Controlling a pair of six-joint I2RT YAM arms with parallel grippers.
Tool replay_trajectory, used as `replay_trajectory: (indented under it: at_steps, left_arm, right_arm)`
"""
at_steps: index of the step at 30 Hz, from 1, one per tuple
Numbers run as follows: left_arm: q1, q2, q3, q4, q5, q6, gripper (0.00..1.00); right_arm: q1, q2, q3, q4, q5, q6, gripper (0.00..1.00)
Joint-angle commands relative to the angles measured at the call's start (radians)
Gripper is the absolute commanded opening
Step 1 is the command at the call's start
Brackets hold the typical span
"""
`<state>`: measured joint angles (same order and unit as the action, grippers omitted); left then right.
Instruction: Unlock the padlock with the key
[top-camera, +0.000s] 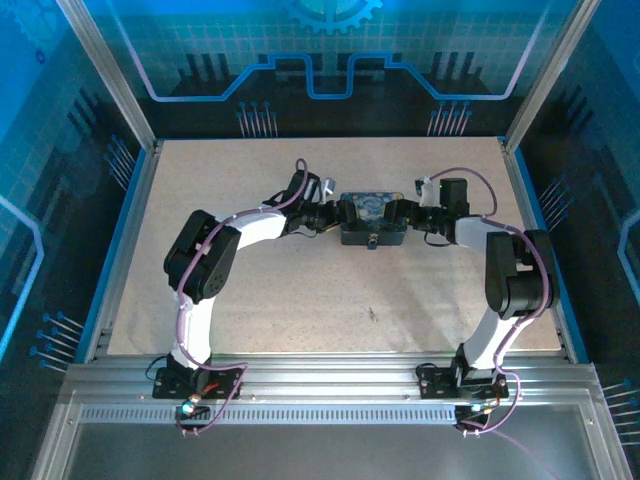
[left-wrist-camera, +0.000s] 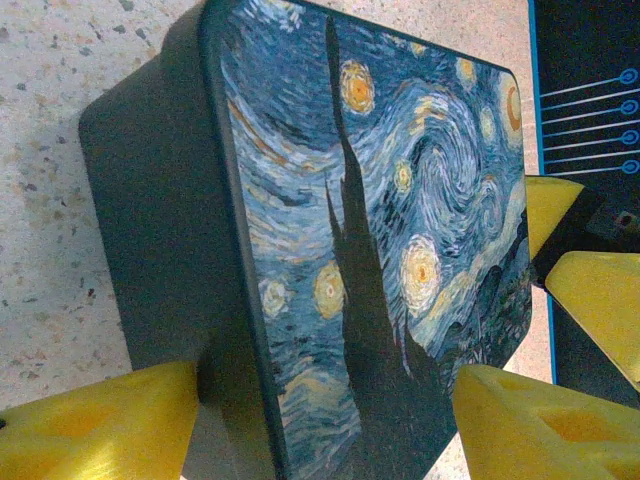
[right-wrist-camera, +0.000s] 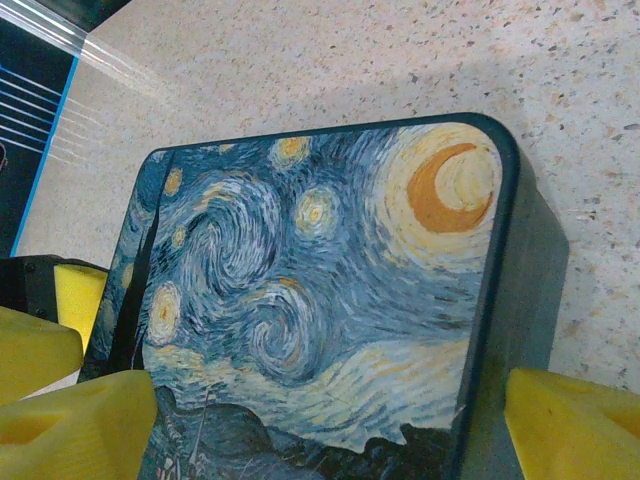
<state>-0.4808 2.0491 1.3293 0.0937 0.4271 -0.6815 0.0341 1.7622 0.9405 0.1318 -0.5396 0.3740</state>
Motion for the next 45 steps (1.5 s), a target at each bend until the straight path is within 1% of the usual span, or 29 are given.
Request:
replay_trajectory:
  at_steps: [1, 6, 11, 18, 26, 33, 38, 40, 43, 45]
  left_arm:
    - [-0.008, -0.008, 0.023, -0.001, 0.029, 0.013, 0.69]
    - [-0.005, -0.042, -0.001, -0.022, 0.000, 0.042, 0.70]
    - [0.002, -0.102, -0.046, -0.061, -0.026, 0.081, 0.70]
    - [0.008, -0.224, -0.172, -0.106, -0.035, 0.093, 0.71]
    - [0.015, -0.391, -0.341, -0.171, -0.084, 0.105, 0.73]
    - [0.016, -0.505, -0.445, -0.218, -0.102, 0.095, 0.75]
    - [0.032, -0.549, -0.473, -0.248, -0.144, 0.108, 0.80]
    - [0.049, -0.560, -0.474, -0.251, -0.151, 0.109, 0.87]
    - [0.081, -0.586, -0.476, -0.253, -0.166, 0.108, 0.92]
    - [0.096, -0.616, -0.480, -0.255, -0.182, 0.111, 0.93]
  right_arm:
    - [0.041, -0.009, 0.002, -0.014, -0.065, -0.009, 0.90]
    - [0.076, -0.058, -0.034, -0.017, -0.065, -0.003, 0.90]
    - [0.131, -0.116, -0.055, -0.041, -0.062, -0.001, 0.90]
    - [0.234, -0.178, -0.112, -0.071, -0.042, 0.018, 0.90]
    - [0.355, -0.229, -0.178, -0.074, 0.006, 0.069, 0.91]
    - [0.426, -0.270, -0.234, -0.051, 0.054, 0.115, 0.91]
    - [0.434, -0.286, -0.246, -0.071, 0.097, 0.117, 0.92]
    - [0.434, -0.292, -0.234, -0.109, 0.121, 0.109, 0.93]
    - [0.435, -0.327, -0.223, -0.179, 0.187, 0.091, 0.94]
    - [0.434, -0.367, -0.220, -0.239, 0.243, 0.078, 0.94]
